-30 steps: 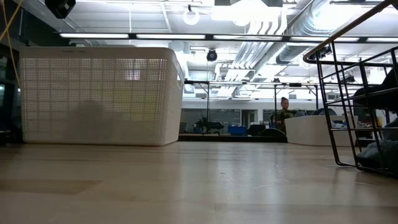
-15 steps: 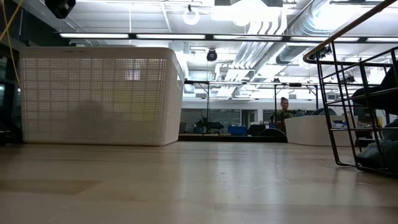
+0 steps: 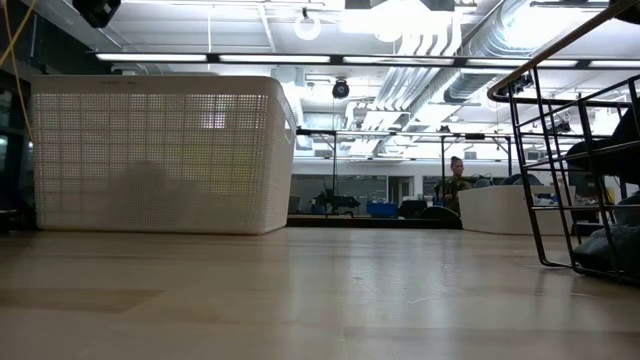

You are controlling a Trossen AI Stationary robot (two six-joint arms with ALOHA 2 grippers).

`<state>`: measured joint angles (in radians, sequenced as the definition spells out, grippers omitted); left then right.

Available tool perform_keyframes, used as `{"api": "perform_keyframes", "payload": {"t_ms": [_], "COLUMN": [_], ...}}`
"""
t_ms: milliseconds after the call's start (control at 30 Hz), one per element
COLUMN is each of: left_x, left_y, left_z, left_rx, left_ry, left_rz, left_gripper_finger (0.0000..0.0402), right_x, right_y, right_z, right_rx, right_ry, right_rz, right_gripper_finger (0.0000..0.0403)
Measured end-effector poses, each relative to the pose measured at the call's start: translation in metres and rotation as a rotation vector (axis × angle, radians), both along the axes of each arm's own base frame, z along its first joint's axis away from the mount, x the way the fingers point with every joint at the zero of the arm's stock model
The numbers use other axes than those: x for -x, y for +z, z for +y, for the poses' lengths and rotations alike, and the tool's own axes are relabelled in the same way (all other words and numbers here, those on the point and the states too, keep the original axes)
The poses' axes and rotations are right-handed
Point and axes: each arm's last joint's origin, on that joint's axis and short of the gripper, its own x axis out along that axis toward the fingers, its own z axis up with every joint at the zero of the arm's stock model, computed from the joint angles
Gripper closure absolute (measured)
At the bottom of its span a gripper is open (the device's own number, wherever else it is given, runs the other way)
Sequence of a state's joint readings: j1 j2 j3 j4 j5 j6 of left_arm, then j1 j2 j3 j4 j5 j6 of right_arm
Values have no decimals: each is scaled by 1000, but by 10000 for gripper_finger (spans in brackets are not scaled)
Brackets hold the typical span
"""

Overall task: Pick & Place Cloths
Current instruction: Return to Home Position

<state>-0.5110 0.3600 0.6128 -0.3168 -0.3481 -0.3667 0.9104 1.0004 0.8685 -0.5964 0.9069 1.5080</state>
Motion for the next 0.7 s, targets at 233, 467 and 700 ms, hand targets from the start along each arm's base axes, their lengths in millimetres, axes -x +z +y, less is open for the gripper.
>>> {"api": "perform_keyframes", "payload": {"t_ms": [233, 467, 700], "left_x": [9, 21, 27], "left_y": [0, -2, -4], "left_z": [5, 12, 15], "left_rx": [-20, -14, -33], "left_ry": [5, 6, 13], "left_rz": [-21, -22, -24], "left_gripper_finger": [83, 83, 83], "right_x": [-4, -22, -41], "right_y": [-10, -27, -30], "right_z": [4, 12, -13], "right_rx": [54, -27, 107], "right_ry": [-76, 61, 219], "right_rz": [-102, -358, -696], "right_gripper_finger": [88, 88, 88]}}
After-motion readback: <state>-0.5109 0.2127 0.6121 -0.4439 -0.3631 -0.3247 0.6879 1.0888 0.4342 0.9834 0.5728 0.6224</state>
